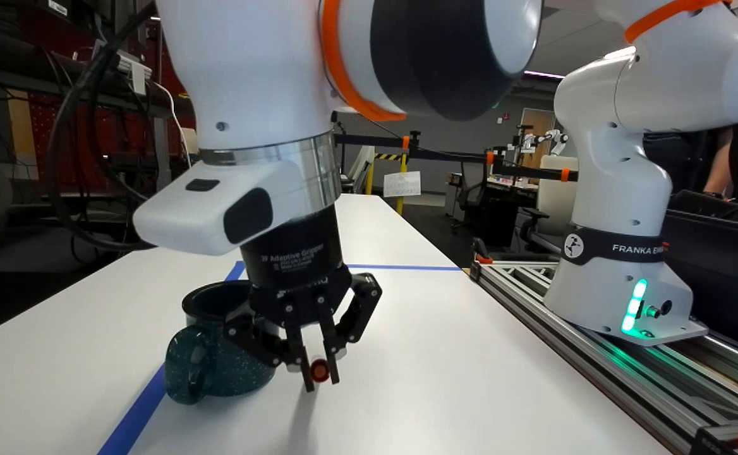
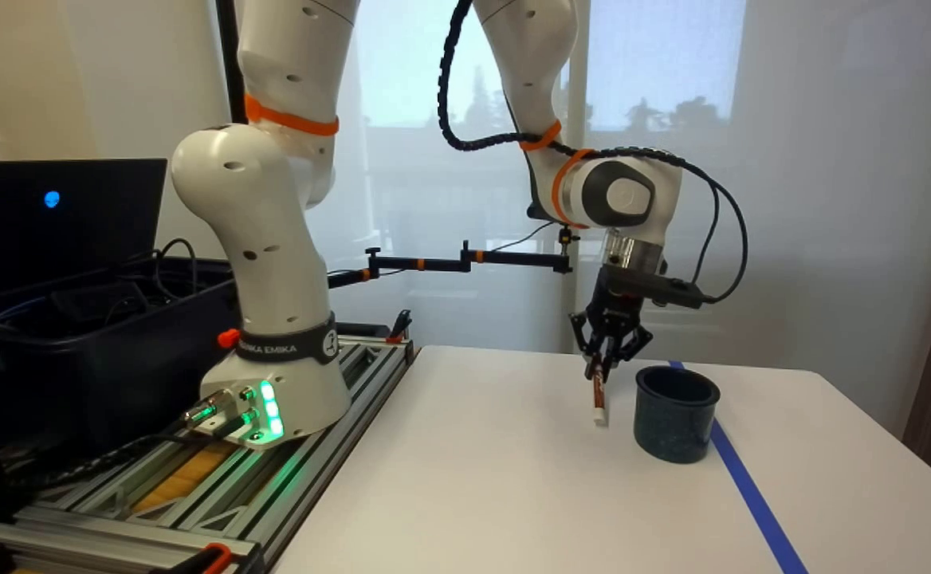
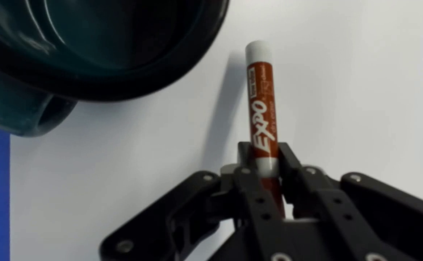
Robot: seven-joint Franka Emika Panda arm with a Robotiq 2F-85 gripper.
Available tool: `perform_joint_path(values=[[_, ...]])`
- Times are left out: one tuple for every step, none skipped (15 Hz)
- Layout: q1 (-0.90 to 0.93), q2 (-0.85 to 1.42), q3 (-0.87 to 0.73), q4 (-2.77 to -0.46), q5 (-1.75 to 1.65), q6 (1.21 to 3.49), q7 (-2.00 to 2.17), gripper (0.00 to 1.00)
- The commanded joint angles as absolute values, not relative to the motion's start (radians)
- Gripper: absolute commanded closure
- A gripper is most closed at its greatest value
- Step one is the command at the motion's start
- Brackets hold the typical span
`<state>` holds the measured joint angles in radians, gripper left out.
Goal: Place the marker on the table
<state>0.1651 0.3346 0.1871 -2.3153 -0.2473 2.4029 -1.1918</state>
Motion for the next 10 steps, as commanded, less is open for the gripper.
perform_joint_path(values=[[0.173,0.382,0.183,-2.320,-0.323,2.499,-1.154,0.95],[0.173,0.391,0.182,-2.322,-0.337,2.517,-1.150,0.95],[0.173,0.396,0.181,-2.322,-0.348,2.528,-1.143,0.95],[0.172,0.400,0.180,-2.323,-0.356,2.538,-1.140,0.95],[0.171,0.399,0.182,-2.324,-0.359,2.540,-1.138,0.95],[0.170,0.399,0.184,-2.324,-0.362,2.542,-1.136,0.74],[0.170,0.396,0.185,-2.325,-0.362,2.543,-1.132,0.53],[0.170,0.388,0.188,-2.327,-0.359,2.541,-1.132,0.48],[0.170,0.383,0.189,-2.327,-0.357,2.538,-1.132,0.39],[0.170,0.375,0.192,-2.329,-0.353,2.535,-1.134,0.32]])
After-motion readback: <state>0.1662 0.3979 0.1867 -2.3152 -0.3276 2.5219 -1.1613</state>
